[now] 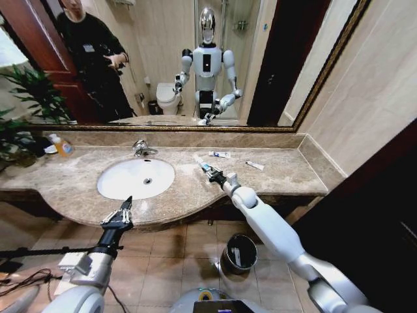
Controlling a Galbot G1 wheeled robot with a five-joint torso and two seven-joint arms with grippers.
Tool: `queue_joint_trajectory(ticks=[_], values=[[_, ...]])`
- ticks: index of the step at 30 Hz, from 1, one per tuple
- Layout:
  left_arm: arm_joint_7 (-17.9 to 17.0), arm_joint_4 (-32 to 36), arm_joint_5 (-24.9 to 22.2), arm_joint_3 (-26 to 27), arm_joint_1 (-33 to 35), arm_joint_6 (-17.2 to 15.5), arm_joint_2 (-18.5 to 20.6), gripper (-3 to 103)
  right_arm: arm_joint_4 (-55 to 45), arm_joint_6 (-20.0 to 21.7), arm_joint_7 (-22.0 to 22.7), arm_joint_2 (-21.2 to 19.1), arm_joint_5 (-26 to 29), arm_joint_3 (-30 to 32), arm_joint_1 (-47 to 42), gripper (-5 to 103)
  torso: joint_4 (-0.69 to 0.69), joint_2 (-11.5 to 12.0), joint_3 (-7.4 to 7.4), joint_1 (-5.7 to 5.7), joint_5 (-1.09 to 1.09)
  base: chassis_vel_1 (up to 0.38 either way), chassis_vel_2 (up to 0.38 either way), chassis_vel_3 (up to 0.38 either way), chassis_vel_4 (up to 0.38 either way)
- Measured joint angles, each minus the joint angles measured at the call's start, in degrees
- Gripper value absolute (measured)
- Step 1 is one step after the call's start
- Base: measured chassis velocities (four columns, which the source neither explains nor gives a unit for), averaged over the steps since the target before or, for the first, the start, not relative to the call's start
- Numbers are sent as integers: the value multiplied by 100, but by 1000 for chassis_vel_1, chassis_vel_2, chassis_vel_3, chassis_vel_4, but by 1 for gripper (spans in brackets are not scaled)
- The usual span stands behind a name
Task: Pick up the trash from the sink and place it in the trash bin.
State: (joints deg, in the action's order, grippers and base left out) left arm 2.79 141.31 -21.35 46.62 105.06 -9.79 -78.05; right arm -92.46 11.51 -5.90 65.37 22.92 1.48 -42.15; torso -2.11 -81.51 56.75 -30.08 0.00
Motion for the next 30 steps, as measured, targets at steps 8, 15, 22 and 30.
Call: queue_joint_trajectory(ticks=[8, 15, 22, 30], values=[[-1, 0, 0, 0, 0, 0, 0, 0, -1588, 160, 46, -745, 203, 1007, -1717, 28, 2, 0, 0, 1, 3, 0, 0, 0, 0], [-1, 0, 0, 0, 0, 0, 0, 0, -2422, 93, 203, -979, 247, 1927, -3154, 28, 0, 0, -1, 1, 2, 0, 0, 0, 0], [0, 0, 0, 0, 0, 0, 1, 0, -2640, -192, 289, -665, 135, 2833, -4352, 28, 1, 0, -1, 1, 3, 0, 0, 0, 0], [0, 0, 0, 0, 0, 0, 0, 0, -2563, -752, 203, -186, -134, 3502, -5568, 28, 1, -1, 0, 1, 0, 0, 0, 0, 0]])
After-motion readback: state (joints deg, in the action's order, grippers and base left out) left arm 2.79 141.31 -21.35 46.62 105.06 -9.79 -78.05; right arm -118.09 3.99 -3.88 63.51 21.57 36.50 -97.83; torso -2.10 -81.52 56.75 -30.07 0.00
